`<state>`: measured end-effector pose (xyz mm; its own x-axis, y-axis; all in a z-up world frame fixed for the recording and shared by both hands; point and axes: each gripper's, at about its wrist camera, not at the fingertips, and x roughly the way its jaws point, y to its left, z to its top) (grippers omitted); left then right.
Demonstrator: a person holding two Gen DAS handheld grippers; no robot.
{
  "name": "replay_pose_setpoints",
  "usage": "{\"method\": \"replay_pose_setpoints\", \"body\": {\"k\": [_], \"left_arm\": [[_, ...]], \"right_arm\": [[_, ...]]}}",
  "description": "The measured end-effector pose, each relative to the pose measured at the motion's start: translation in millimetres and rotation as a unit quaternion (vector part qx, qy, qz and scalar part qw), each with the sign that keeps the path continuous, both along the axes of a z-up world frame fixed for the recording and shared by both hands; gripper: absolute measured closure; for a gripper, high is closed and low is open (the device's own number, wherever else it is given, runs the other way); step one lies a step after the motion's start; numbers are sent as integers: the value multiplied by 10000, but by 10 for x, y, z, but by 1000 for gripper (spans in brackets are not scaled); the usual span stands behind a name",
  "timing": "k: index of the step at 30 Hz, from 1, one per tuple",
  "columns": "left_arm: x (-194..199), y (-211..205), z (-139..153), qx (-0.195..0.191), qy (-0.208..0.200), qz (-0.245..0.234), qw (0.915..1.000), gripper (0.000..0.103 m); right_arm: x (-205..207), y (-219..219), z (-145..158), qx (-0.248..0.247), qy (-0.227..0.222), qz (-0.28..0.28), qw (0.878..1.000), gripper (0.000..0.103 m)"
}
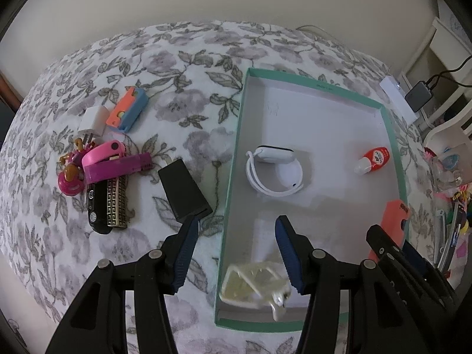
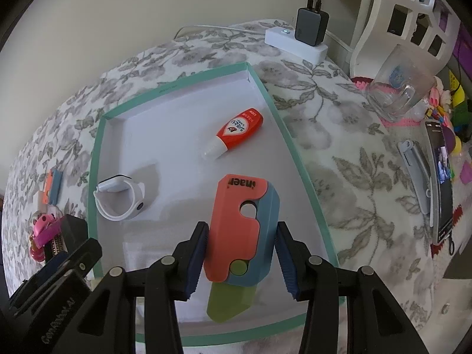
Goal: Organize rigid objects
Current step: 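Open both grippers to drop the hair clip and toy knife into the tray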
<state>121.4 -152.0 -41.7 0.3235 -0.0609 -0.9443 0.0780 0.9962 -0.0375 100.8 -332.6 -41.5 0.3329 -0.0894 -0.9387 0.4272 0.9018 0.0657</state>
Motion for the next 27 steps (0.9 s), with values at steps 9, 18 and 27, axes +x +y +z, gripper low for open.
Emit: {"method": "replay_pose_setpoints", "body": {"k": [9, 18, 27], "left_arm": [[-13, 91, 89, 12, -164, 166, 9997, 47], [30, 340, 180, 264, -347, 639, 9970, 41], [90, 767, 183, 392, -302, 1351, 9896, 11]], "right_arm": [[-3, 10, 75, -88, -134, 17, 9999, 53], [16, 129, 172, -140, -374, 195, 9990, 53], [88, 428, 211, -157, -516, 611, 9967, 45]]}}
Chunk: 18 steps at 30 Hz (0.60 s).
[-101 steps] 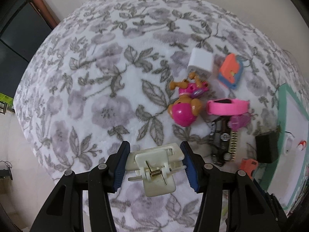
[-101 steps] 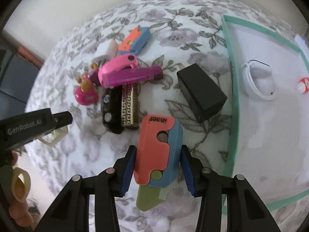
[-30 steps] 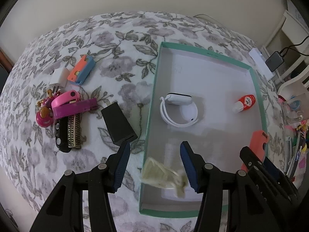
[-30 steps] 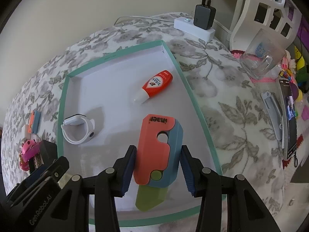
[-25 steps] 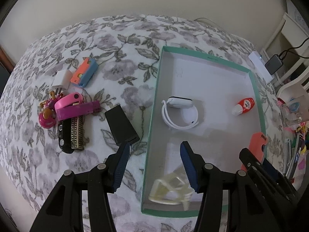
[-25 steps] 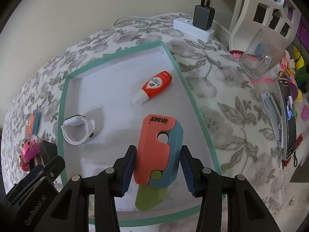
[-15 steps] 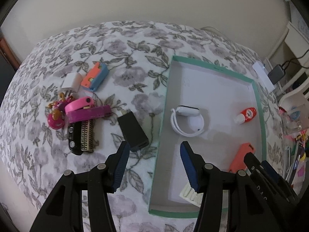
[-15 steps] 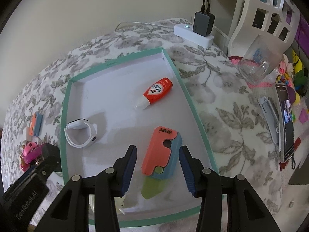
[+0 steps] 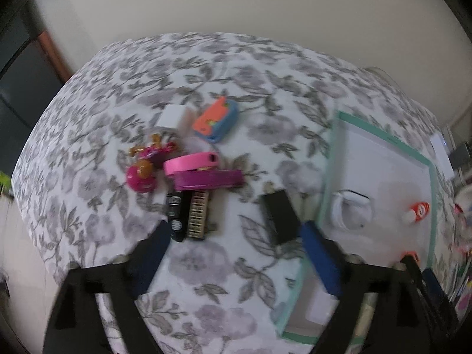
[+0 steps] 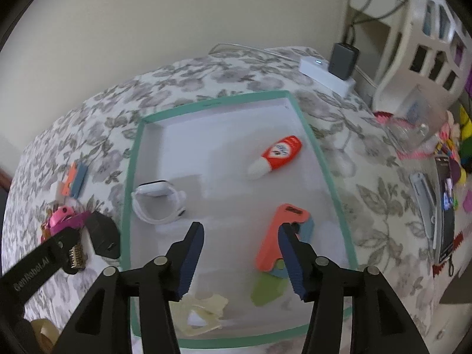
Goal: Organize rigid objects
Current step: 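Open both grippers to drop the hair clip and toy knife into the tray, then move both grippers back toward the remaining pile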
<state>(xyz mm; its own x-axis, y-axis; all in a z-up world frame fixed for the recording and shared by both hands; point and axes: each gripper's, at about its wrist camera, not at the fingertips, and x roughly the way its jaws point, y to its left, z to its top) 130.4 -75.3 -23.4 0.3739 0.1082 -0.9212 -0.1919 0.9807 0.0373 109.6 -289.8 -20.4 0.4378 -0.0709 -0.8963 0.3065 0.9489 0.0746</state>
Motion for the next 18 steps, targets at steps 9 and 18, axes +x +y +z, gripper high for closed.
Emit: {"method": "replay_pose_setpoints", "body": {"k": [9, 18], "left_arm": [[20, 479, 46, -3, -74, 655, 9978, 11], [37, 939, 79, 36, -93, 1177, 9930, 11]], "right_arm": [[65, 341, 15, -5, -110, 404, 9991, 32], [161, 723, 50, -13, -266, 872, 9958, 20]]}}
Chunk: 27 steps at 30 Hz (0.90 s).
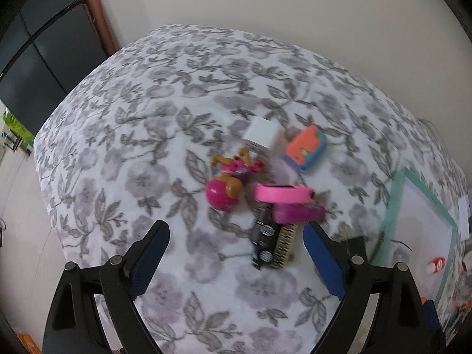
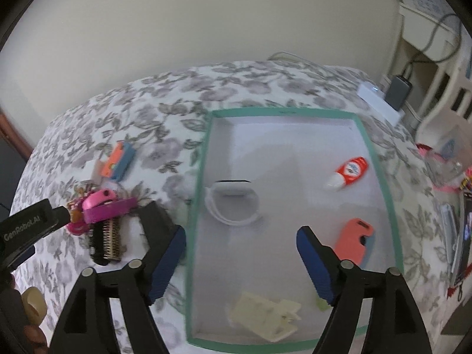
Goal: Organize rigid objects
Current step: 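Move both grippers back toward the remaining pile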
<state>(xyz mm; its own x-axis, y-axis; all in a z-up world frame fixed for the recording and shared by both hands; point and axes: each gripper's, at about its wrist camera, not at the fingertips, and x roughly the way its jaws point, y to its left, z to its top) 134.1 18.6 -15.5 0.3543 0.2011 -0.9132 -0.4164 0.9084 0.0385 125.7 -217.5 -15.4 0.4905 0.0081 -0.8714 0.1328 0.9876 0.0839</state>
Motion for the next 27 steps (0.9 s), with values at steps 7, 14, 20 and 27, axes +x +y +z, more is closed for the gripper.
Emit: {"method": "replay_pose_setpoints", "body": {"k": [7, 14, 20, 27], "left_arm": [[40, 440, -80, -251, 89, 302, 9992, 11], [79, 715, -224, -552, 177, 487, 9971, 11], [104, 900, -385, -840, 201, 626, 9943, 11], [168, 956, -457, -1119, 116, 543, 9922, 11]], "right_arm": [[160, 298, -4, 166, -60, 259, 9995, 20], [327, 574, -100, 258, 29, 543, 9982, 20], [424, 702, -257, 257, 231, 685, 9971, 22], [466, 750, -376, 292, 398, 777, 9958, 35]]}}
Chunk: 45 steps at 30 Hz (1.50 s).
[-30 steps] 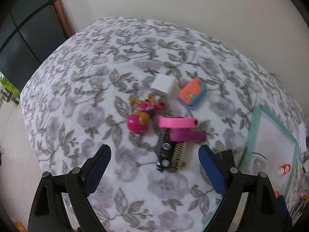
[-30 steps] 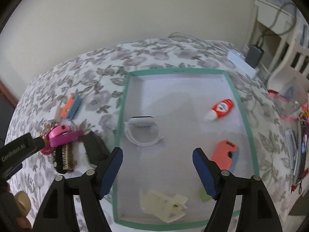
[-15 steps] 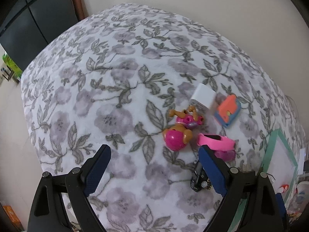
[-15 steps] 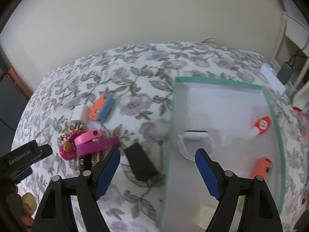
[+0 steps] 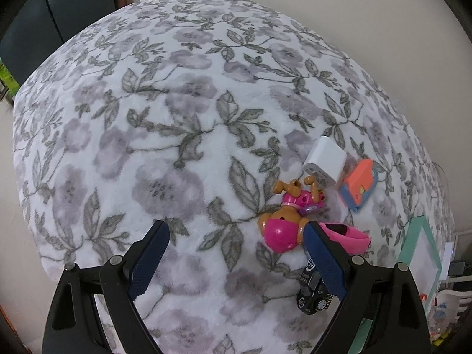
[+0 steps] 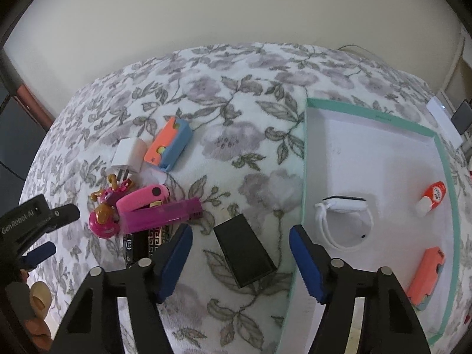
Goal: Organize rigid objects
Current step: 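Move both grippers back toward the remaining pile, then grasp the pink-brown toy dog with the left gripper while the right grasps the black charger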
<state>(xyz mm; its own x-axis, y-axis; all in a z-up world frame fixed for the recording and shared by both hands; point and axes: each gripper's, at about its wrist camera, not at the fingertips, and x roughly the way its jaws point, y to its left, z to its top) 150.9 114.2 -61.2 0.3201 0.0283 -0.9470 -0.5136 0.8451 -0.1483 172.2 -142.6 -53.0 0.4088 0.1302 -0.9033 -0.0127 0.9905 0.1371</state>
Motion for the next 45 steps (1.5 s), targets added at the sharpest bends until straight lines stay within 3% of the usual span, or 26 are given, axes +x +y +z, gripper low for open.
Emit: {"method": "replay_pose_setpoints", "body": {"k": [7, 12, 19, 20, 22, 25, 28, 37, 45], "left_arm": [[118, -79, -78, -135, -88, -228, 9996, 11], [187, -123, -195, -228, -107, -321, 9992, 11], [255, -177, -313, -185, -98, -429, 9989, 19], [258, -181, -321, -184, -97, -443, 9988, 25], [287, -198, -352, -217, -100, -479, 9986, 38], [319, -227, -403, -204, -52, -519, 9984, 43], [314, -240, -407, -150, -50, -552, 9984, 56], [202, -206, -315, -20, 16, -531, 9986, 56], [69, -203, -40, 148, -165, -487, 9986, 56]], "right_arm": [[21, -7, -144, 8, 258, 20, 9997, 54], [24, -29, -239, 78, 436, -15, 9990, 61], [28, -1, -324, 79, 550, 39, 9984, 68], [30, 8, -336, 63, 561, 67, 9984, 69], [32, 27, -340, -1, 553, 105, 9984, 70], [36, 26, -341, -7, 550, 124, 9984, 69], [37, 32, -329, -29, 555, 156, 9983, 69], [-16, 21, -290, 17, 658, 231, 9976, 71], [-97, -126, -228, 664, 808, 29, 9945, 71]]}}
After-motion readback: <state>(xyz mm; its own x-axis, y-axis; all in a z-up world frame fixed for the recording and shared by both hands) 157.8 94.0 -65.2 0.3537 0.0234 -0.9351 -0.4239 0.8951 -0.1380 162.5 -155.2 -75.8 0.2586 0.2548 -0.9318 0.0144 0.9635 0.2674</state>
